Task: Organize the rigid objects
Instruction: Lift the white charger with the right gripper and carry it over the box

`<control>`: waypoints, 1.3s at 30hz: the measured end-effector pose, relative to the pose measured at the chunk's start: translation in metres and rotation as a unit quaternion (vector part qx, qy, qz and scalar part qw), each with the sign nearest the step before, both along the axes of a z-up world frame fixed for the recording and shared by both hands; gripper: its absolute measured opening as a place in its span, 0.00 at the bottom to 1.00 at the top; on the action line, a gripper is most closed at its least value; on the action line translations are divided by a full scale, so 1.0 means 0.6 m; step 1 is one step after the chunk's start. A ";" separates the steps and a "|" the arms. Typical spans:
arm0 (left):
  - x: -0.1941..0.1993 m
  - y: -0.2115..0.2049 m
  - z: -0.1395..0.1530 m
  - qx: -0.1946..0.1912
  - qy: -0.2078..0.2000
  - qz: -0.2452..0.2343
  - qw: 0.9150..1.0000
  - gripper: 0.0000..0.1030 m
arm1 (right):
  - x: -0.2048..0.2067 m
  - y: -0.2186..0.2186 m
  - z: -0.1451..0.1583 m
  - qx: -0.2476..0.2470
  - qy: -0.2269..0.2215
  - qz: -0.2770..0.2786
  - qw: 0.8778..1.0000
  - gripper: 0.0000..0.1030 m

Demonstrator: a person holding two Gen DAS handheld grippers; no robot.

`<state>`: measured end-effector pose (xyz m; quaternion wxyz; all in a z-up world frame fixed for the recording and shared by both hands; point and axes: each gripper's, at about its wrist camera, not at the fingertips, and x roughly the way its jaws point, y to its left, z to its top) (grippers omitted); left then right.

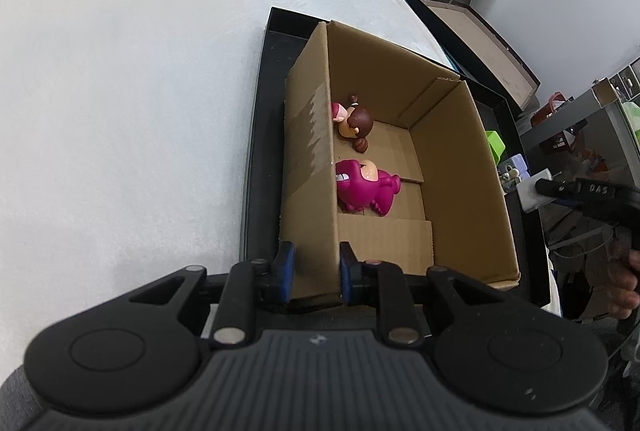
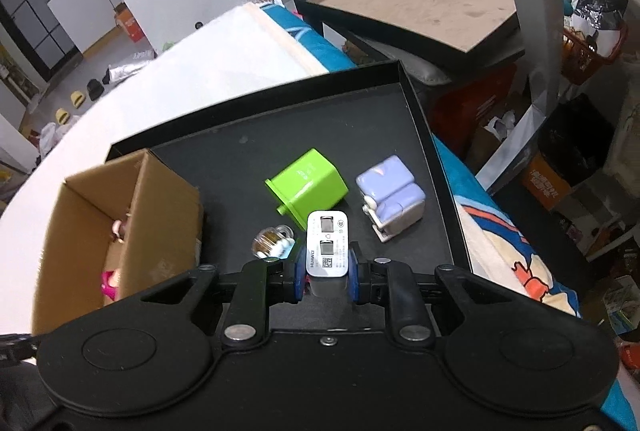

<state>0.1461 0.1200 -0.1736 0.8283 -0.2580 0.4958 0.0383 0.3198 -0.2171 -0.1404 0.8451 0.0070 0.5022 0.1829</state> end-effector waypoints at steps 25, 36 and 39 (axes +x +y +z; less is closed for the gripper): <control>-0.008 0.008 0.001 -0.010 -0.014 0.002 1.000 0.21 | -0.027 0.083 0.071 -0.008 -0.038 0.041 0.998 0.20; -0.011 0.015 -0.003 -0.020 -0.019 0.001 1.000 0.21 | -0.042 0.158 0.099 -0.009 -0.055 0.082 0.995 0.20; -0.010 0.017 -0.005 -0.022 -0.020 -0.002 1.000 0.21 | -0.045 0.179 0.103 -0.006 -0.057 0.088 0.994 0.20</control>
